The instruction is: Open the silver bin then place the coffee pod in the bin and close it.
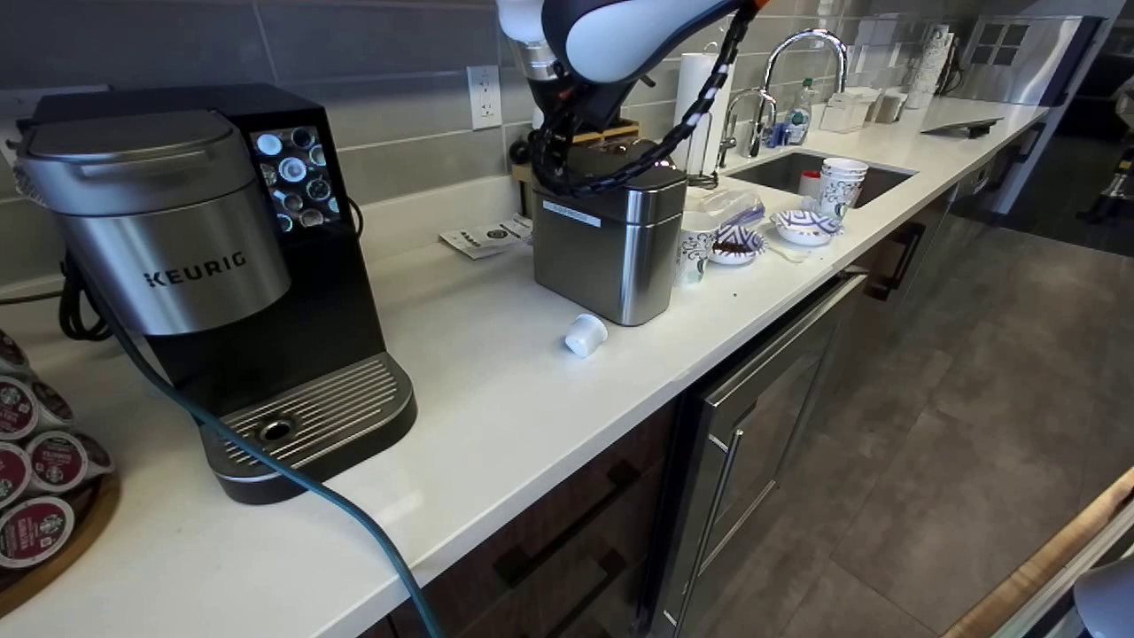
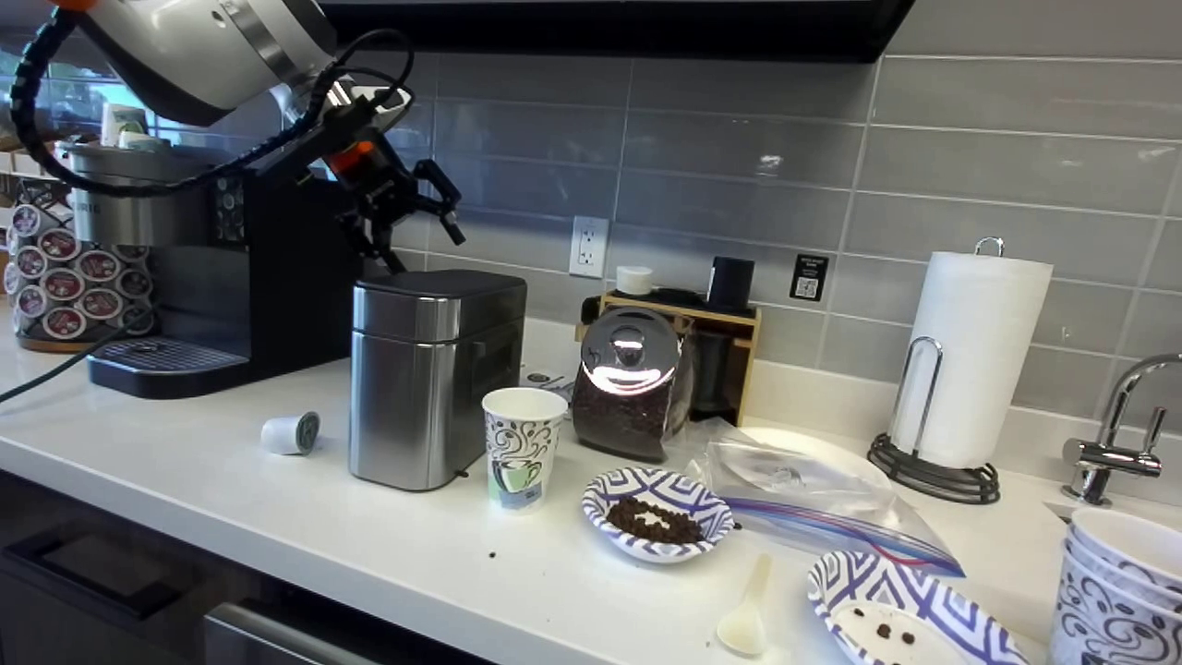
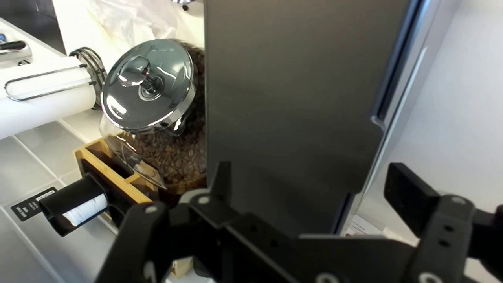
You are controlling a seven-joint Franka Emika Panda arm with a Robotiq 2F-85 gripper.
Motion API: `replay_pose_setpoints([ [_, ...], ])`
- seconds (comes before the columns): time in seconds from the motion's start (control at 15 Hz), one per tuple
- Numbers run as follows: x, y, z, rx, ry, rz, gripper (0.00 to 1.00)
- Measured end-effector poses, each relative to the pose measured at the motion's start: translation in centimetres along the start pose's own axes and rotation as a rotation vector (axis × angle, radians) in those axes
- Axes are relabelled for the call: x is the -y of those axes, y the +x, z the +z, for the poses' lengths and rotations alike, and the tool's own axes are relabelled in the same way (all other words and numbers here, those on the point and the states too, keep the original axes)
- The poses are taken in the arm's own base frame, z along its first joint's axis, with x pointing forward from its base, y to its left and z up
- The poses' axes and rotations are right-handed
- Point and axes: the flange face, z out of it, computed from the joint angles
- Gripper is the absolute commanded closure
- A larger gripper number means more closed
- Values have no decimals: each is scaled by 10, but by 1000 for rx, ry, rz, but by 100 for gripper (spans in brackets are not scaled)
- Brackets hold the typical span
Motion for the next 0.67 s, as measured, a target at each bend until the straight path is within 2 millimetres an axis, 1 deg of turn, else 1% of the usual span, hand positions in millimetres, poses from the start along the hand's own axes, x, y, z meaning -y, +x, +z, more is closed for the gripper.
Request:
replay_pose_setpoints([
  [0.4, -3, -5, 4, 45, -18, -34, 0],
  [0.67, -6, -6, 2, 49, -22, -38, 0],
])
